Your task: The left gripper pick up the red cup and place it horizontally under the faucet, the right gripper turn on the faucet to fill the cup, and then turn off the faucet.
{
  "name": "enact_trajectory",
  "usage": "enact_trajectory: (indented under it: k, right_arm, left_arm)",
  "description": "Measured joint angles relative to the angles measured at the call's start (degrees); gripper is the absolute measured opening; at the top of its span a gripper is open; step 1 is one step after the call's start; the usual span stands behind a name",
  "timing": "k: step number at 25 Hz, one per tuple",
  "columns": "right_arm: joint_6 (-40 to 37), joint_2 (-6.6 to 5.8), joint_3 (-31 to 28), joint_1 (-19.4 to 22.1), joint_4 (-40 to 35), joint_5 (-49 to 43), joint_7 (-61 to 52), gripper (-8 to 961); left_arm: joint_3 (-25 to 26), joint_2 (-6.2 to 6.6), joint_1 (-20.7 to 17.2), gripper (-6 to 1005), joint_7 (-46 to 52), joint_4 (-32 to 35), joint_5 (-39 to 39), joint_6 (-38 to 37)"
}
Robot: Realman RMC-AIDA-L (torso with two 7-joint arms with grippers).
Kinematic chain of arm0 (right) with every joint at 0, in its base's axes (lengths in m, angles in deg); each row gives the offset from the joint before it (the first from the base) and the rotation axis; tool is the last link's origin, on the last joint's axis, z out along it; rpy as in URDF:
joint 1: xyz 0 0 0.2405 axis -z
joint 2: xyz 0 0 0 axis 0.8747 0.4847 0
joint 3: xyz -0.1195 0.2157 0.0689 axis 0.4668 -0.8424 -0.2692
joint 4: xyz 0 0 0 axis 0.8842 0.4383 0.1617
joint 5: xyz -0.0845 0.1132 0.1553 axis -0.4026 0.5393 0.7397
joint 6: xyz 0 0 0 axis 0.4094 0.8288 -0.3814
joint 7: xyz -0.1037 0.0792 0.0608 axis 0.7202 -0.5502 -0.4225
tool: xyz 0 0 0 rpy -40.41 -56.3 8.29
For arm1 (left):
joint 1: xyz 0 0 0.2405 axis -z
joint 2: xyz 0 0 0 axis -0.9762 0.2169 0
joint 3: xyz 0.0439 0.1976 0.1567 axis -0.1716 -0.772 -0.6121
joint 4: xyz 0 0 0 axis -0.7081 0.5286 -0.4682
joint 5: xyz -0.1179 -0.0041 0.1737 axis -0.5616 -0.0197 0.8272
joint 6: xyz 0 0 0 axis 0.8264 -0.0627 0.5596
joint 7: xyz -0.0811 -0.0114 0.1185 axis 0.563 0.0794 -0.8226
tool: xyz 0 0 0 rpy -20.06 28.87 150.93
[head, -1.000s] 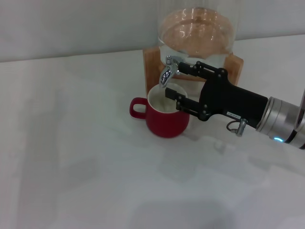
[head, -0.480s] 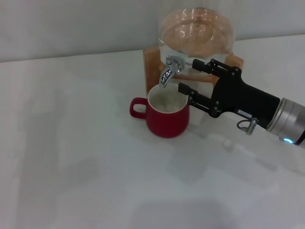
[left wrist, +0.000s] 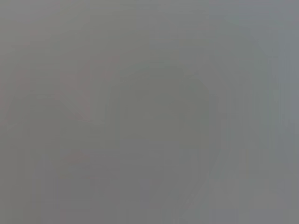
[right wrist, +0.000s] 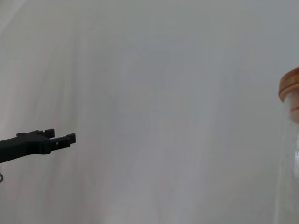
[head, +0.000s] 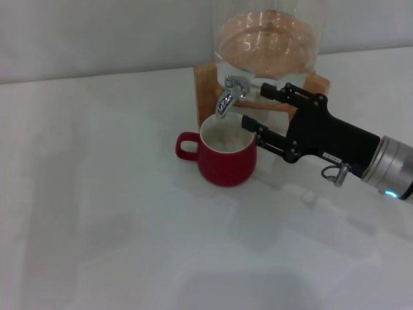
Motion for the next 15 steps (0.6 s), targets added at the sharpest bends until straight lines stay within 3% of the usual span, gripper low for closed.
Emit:
enact_trajectory:
  k: [15]
  right_arm:
    - [0.9, -0.13, 0.0, 0.8, -0.3, 0.0, -0.2, 638]
  left_arm:
    - [0.4, -0.04, 0.2, 861, 0.0, -0.7, 0.0, 0.1]
